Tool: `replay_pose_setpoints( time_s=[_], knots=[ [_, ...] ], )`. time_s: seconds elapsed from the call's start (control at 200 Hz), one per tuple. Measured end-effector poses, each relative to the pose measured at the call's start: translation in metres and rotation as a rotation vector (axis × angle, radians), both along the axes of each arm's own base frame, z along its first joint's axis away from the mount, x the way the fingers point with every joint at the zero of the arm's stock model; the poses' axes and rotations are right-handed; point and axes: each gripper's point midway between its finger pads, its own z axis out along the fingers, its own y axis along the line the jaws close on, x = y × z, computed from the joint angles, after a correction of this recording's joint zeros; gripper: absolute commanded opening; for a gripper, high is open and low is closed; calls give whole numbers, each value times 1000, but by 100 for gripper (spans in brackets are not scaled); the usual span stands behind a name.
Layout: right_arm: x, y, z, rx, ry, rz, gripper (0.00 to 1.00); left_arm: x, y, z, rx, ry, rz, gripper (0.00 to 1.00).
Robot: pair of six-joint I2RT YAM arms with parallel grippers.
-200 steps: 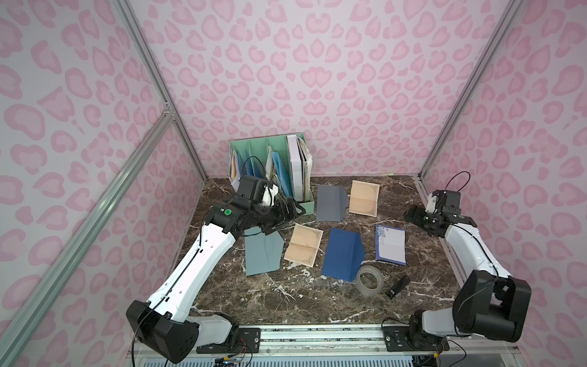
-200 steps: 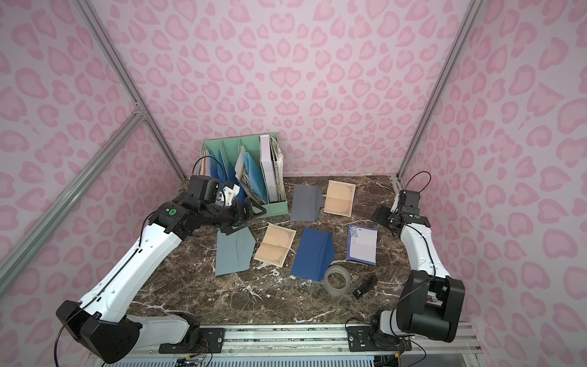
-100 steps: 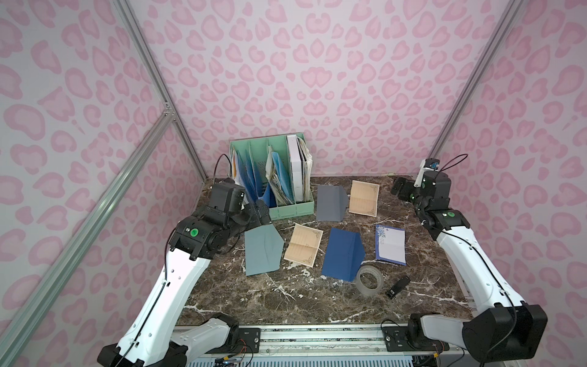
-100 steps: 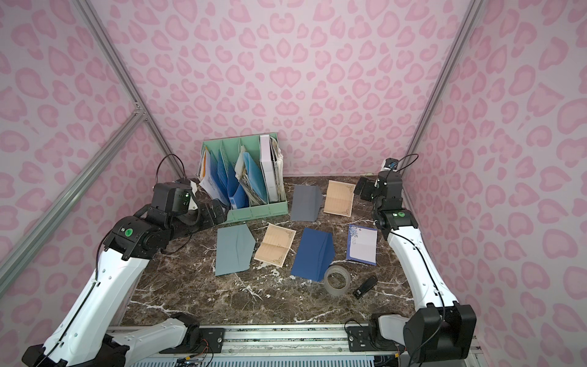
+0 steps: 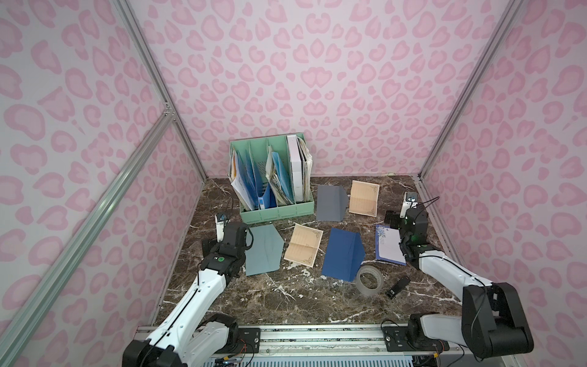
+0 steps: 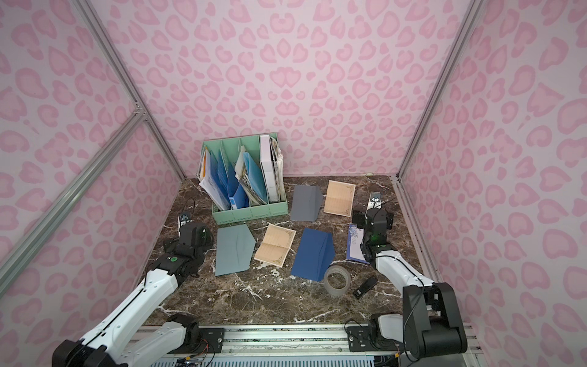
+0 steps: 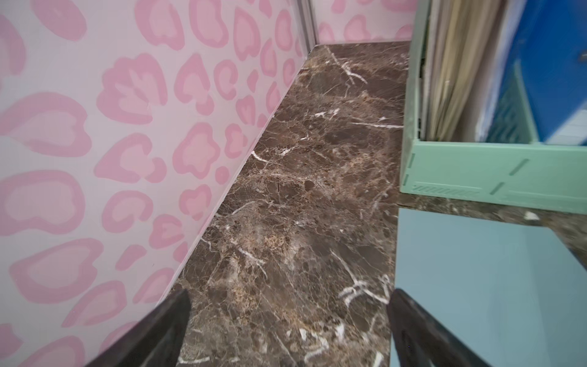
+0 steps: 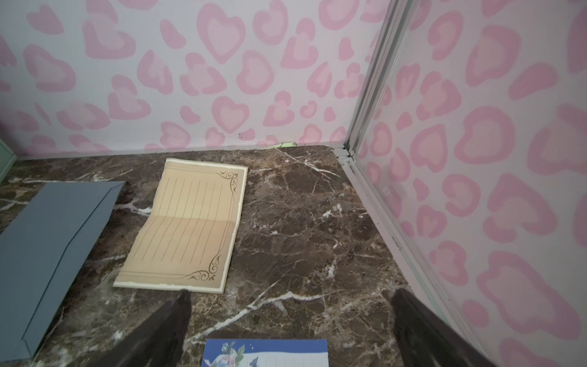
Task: Take the letter paper out of the envelope
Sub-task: Reset both arms
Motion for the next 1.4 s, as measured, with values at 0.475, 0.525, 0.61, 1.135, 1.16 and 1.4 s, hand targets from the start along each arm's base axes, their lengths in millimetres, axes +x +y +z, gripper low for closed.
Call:
replay_pose_setpoints(
  time_s=[0.475, 0.525, 0.61, 1.135, 1.16, 1.4],
  knots=[
    [-16, -21, -61, 4, 28, 26, 99, 76, 8, -76, -139, -20, -71, 99],
    [-11, -20, -59, 13, 15, 44, 99, 82, 7, -79, -147, -34, -83, 99],
    [-8, -22, -55, 21, -29, 48, 99, 82, 5, -82, -150, -40, -99, 99],
    [-44, -9, -38, 19, -254, 116, 99, 83, -5, -83, -161, -132, -180, 99],
    [-42, -11, -35, 21, -261, 105, 99, 83, -5, -84, -163, -132, -181, 99],
    [-33, -24, -32, 34, -262, 34, 99, 84, -5, -84, -168, -132, -184, 99]
  ],
)
